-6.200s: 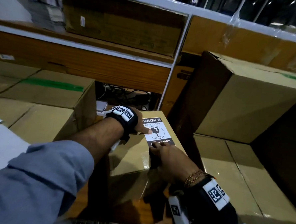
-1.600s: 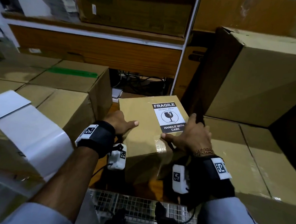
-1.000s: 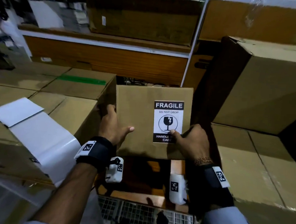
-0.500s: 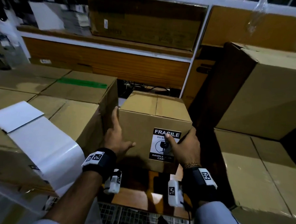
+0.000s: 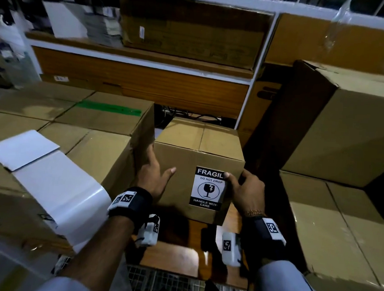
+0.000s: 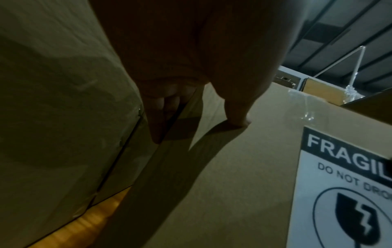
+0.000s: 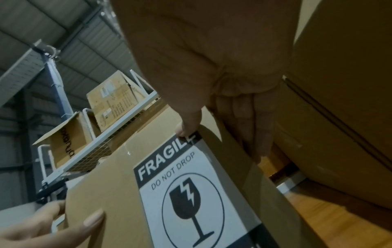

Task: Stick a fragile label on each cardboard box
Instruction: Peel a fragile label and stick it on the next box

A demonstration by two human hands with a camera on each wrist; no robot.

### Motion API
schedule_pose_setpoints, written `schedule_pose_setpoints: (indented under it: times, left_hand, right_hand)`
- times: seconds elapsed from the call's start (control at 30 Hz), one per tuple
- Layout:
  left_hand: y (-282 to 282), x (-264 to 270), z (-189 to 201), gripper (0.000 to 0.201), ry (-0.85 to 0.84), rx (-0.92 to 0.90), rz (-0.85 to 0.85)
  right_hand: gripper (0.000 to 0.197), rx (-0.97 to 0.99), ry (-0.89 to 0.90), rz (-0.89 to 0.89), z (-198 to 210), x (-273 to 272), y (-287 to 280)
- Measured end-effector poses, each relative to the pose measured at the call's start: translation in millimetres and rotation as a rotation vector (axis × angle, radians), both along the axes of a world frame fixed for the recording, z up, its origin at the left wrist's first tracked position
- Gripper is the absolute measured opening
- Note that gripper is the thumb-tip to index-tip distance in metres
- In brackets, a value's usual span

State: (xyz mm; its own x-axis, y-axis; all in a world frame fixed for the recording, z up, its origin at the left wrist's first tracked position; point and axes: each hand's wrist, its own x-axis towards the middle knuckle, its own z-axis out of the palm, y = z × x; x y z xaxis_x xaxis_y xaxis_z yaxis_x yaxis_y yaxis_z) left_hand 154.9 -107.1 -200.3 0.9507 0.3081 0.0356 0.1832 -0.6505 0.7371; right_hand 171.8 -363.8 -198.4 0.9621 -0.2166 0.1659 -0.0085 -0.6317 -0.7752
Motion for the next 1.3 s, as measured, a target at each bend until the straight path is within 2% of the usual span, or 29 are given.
schedule_pose_setpoints:
  times: [0.13, 0.2, 0.23, 0.27, 0.33, 0.4, 0.43, 0.5, 0.6, 0.7, 0.87, 0.93, 1.0, 1.13, 1.3]
  left_hand:
    - [3.6, 12.7, -4.7, 0.081, 0.027, 0.095, 0.06]
    - [5.0, 15.9, -4.0, 0.082, 0.053, 0.125, 0.068]
    - [5.1, 15.9, -3.5, 0.084, 0.066, 0.125, 0.063]
    - [4.9, 15.0, -3.5, 0.087, 0.076, 0.121, 0.054]
    - [6.2, 12.9, -5.6, 0.091, 0.072, 0.124, 0.05]
    - [10.4, 11.9, -8.7, 0.093, 0.044, 0.147, 0.062]
    - [13.1, 12.1, -9.6, 0.093, 0.029, 0.156, 0.062]
    - [19.8, 12.9, -8.4, 0.09, 0.029, 0.189, 0.056]
    - [27.2, 13.5, -1.5, 0.072, 0.058, 0.313, 0.061]
    - [31.7, 13.3, 9.4, 0.064, 0.02, 0.357, 0.112]
    - [39.4, 8.6, 22.7, 0.072, -0.093, 0.518, 0.306]
    - [50.5, 9.6, 20.3, 0.078, -0.041, 0.611, 0.411]
    - [61.8, 11.0, 16.2, 0.082, 0.038, 0.617, 0.478]
    - [71.0, 10.9, 13.5, 0.073, 0.172, 0.633, 0.43]
    - [75.3, 13.9, 20.6, 0.078, 0.219, 0.621, 0.373]
  right_hand:
    - [0.026, 0.037, 0.012, 0.03, -6.2, 0.8, 4.8]
    - [0.025, 0.04, 0.018, 0.044, -11.1, 1.5, 11.1]
    - [0.032, 0.045, 0.028, 0.049, -13.1, 2.5, 14.7]
    - [0.05, 0.054, 0.04, 0.05, -15.2, 4.2, 17.9]
    - [0.098, 0.043, 0.057, 0.064, -14.9, 7.3, 25.0]
    - [0.118, -0.072, 0.013, 0.134, -16.2, 13.8, 30.4]
    - [0.119, -0.149, -0.023, 0.179, -17.7, 17.6, 33.0]
    - [0.108, -0.33, -0.086, 0.224, -25.0, 30.4, 37.3]
    - [0.097, -0.48, -0.099, 0.192, -34.4, 49.3, 45.1]
    - [0.098, -0.502, -0.078, 0.203, -32.9, 59.5, 55.1]
    - [0.089, -0.459, -0.036, 0.262, -24.9, 68.7, 62.9]
    - [0.086, -0.452, -0.044, 0.286, -23.3, 72.0, 64.2]
    - [0.084, -0.458, -0.048, 0.299, -21.5, 74.9, 65.3]
    - [0.083, -0.48, -0.066, 0.314, -21.3, 81.4, 69.3]
    - [0.085, -0.465, -0.064, 0.313, -25.4, 88.7, 73.8]
